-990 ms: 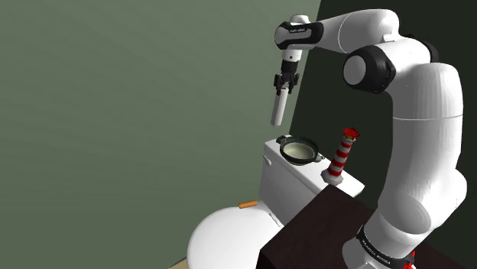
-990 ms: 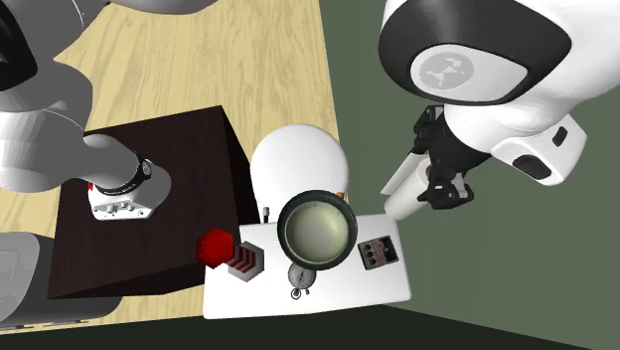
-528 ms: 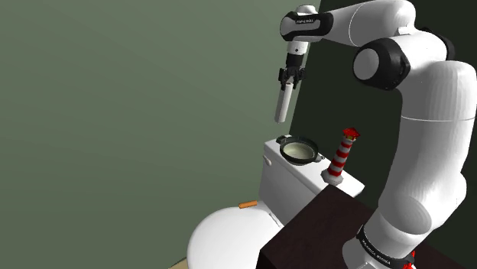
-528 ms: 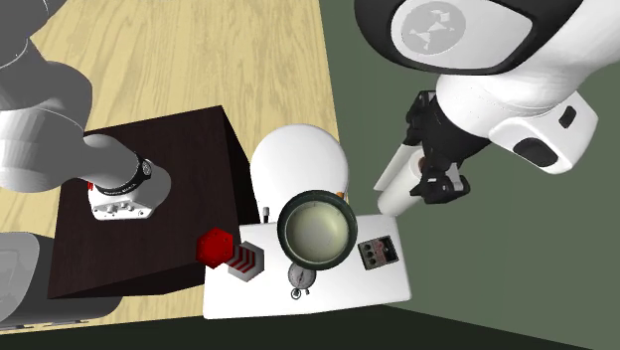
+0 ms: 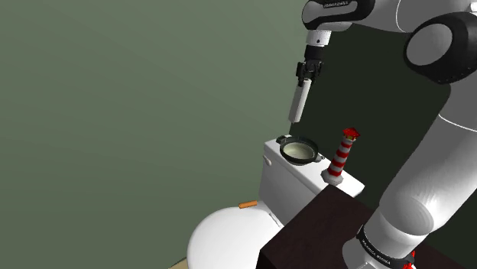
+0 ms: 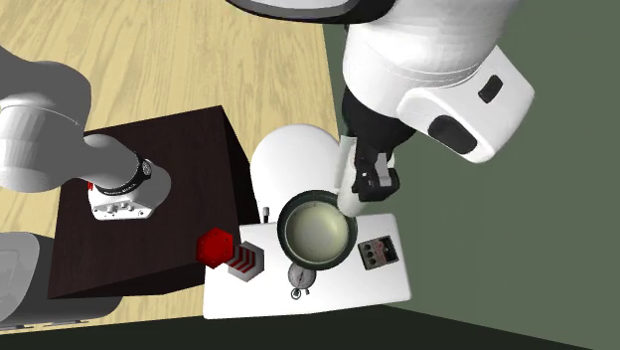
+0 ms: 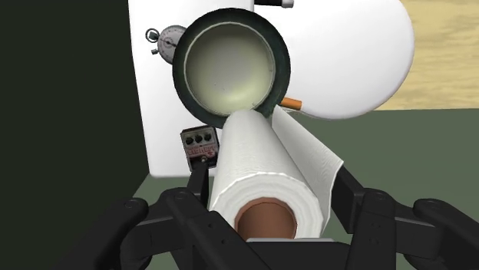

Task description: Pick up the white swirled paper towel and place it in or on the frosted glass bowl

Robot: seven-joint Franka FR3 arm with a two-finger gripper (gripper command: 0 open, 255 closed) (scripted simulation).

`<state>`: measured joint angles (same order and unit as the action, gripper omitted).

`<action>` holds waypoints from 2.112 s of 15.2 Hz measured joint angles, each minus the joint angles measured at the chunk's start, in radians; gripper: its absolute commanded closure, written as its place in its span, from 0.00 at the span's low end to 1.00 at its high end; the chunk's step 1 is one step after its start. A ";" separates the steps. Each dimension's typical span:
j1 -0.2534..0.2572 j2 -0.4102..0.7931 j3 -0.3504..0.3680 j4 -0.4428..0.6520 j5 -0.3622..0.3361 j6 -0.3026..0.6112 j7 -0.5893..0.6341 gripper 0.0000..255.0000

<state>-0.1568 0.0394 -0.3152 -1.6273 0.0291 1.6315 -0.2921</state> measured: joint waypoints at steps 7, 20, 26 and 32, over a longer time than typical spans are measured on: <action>-0.006 -0.180 -0.002 -0.131 -0.056 -0.040 0.000 1.00; -0.009 -0.206 -0.004 -0.331 -0.065 0.134 0.002 1.00; -0.010 -0.200 -0.007 -0.402 -0.065 0.212 0.000 1.00; -0.011 -0.189 -0.010 -0.475 -0.062 0.295 -0.003 1.00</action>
<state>-0.1683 -0.1491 -0.3248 -2.1019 -0.0334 1.9261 -0.2947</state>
